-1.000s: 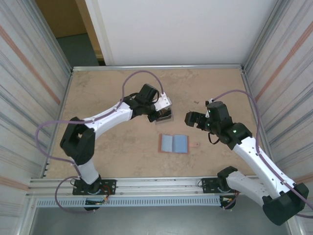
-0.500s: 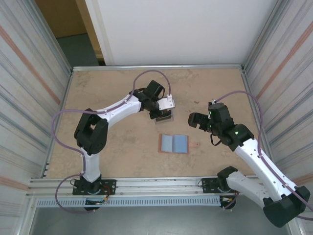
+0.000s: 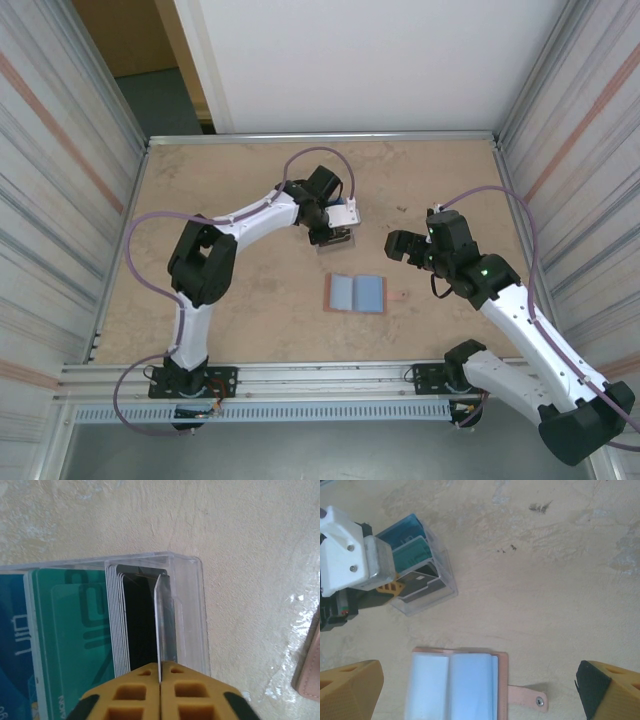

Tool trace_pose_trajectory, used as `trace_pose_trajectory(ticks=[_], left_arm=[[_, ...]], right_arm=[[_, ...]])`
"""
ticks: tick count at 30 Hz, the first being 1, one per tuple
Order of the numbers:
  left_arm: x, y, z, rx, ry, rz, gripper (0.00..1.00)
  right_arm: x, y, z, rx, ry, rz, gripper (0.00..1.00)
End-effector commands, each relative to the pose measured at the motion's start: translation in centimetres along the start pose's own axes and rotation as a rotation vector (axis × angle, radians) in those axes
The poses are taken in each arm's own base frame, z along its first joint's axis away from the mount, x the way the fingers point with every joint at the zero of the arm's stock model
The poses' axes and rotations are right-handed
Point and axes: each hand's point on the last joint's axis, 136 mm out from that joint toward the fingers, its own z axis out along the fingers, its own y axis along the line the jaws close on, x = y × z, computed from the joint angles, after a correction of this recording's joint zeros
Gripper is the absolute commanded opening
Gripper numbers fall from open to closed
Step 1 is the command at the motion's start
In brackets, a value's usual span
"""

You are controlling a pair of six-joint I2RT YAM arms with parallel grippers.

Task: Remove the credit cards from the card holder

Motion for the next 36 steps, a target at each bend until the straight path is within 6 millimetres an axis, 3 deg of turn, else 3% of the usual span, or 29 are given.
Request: trace_pose_trajectory(ticks=[1,10,15,21,30,36], left_arm=[[-1.2,0.9,-1.9,-0.030,-0.030,-0.001,0.31],[-2.5,0.8,-7.6,-0.154,-0.124,-0.041,0.34],[-0.6,0.7,-11.1,-0.303,-0.200,-0.160,0.40],[4.8,0.4,-14.8,-0.516,-0.268,-0.393,0.54],[15.7,-0.2,-18.8,-0.808,-0.369,-0.776,0.98],[22.4,0.1,-19.7,-0.983,-0.345,-0.907,0.99]], right_arm=[[-1.2,-0.3,-0.9,0.018,-0.048,0.000,0.99],[-3.7,-2.8,-1.5,0.168,-0.176,-0.046,0.99],[-4.7,-3.8,-0.9,0.211,-0.286,-0.088,0.99],[-5.1,-4.8,-0.3,0.256,-0.350,-0.137,0.99],[-5.2,-6.0,1.9,0.336,-0.337,-0.226,0.99],[-5.8,-7.1,3.3,0.368,-0.364,-0.260,0.99]])
